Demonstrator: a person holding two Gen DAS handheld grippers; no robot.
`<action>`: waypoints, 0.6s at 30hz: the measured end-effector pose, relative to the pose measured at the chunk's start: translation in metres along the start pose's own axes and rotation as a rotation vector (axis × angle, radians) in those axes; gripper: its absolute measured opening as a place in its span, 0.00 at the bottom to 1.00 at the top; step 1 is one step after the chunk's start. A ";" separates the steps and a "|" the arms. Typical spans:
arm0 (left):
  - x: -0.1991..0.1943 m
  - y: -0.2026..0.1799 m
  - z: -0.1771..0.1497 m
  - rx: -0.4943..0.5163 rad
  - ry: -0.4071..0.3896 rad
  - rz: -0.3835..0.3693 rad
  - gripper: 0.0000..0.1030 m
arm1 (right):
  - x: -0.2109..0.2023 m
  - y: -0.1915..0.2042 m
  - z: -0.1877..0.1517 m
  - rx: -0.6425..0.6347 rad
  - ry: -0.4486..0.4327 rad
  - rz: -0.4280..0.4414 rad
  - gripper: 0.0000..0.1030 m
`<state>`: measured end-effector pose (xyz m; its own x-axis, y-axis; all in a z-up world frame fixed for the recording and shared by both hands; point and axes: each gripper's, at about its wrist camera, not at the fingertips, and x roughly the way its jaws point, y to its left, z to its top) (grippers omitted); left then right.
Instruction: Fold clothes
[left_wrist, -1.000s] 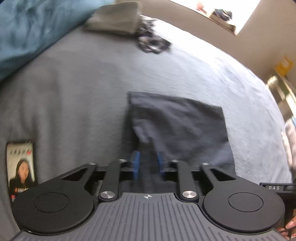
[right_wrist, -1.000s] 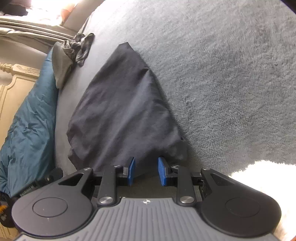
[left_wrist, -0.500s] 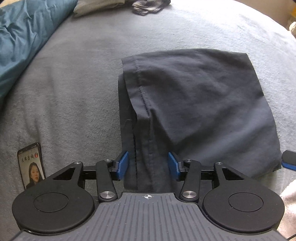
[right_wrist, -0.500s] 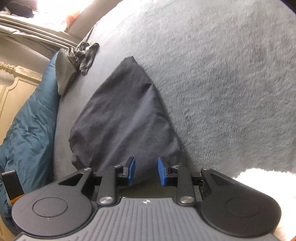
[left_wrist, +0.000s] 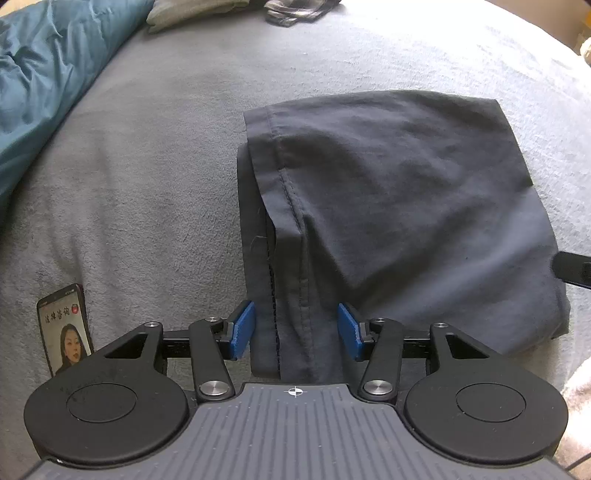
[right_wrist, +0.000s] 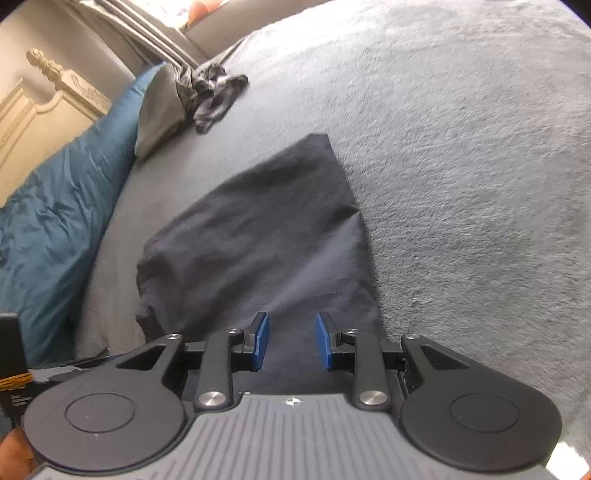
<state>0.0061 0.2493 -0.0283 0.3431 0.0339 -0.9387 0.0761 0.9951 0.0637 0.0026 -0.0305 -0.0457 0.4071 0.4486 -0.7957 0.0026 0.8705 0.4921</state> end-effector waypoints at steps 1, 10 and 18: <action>0.001 0.000 0.000 0.002 -0.001 0.002 0.50 | 0.004 -0.002 0.000 0.004 0.011 -0.007 0.29; 0.004 0.000 -0.001 0.008 -0.004 0.011 0.52 | -0.011 -0.003 -0.004 -0.062 -0.014 -0.222 0.37; 0.006 0.002 -0.002 0.003 -0.008 0.015 0.54 | -0.014 -0.023 0.000 -0.037 -0.042 -0.236 0.43</action>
<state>0.0068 0.2513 -0.0346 0.3520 0.0482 -0.9348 0.0731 0.9942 0.0788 -0.0036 -0.0572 -0.0459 0.4372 0.2239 -0.8710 0.0688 0.9573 0.2807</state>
